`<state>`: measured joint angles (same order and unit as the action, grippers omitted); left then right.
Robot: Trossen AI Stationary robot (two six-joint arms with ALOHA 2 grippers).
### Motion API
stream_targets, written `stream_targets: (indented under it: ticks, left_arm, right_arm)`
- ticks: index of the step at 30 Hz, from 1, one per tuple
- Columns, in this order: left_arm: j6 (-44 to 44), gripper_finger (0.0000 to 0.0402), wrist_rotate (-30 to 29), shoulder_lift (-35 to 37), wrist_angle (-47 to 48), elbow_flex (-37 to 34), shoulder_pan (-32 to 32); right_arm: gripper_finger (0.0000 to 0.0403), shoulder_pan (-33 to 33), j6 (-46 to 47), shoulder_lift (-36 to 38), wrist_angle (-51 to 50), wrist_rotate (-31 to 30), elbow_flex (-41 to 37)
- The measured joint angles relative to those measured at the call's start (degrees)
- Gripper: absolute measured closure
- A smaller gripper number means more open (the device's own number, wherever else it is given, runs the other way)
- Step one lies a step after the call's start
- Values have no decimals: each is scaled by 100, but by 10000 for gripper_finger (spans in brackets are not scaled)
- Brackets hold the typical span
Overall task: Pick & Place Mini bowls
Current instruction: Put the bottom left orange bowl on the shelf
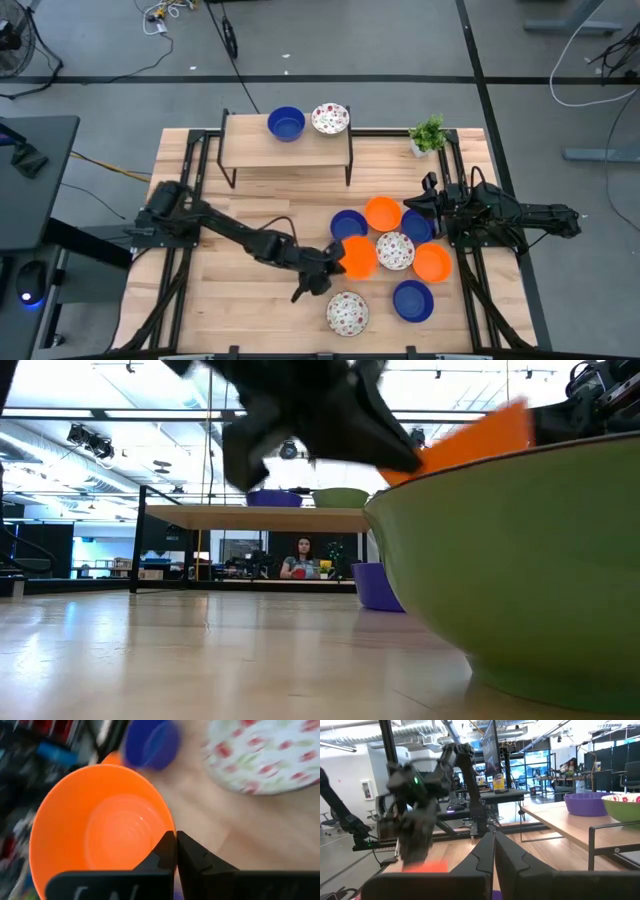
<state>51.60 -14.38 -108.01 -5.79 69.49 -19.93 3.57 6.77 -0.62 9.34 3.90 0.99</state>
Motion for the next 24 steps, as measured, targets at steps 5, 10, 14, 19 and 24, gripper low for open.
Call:
stream_targets:
  ticks: [5, 10, 14, 19, 24]
  left_arm:
    - [-1410, 394, -1428, 943, 1243, 0, -16]
    - [-3029, 397, -2449, 1995, 2855, 0, 112]
    - [-4313, 396, -2725, 2837, 4103, 2, 456]
    - [-5555, 397, -2282, 3628, 5266, 2, 1418]
    - [-5999, 397, -1175, 3839, 6021, 4, 2692]
  right_arm:
    - [385, 0, 1, 0, -2, 2, 0]
    - [385, 0, 2, 0, 0, 0, 0]
    - [385, 2, 0, 0, 0, 0, 0]
    - [385, 0, 0, 2, -2, 0, 0]
    - [385, 0, 1, 0, 2, 0, 0]
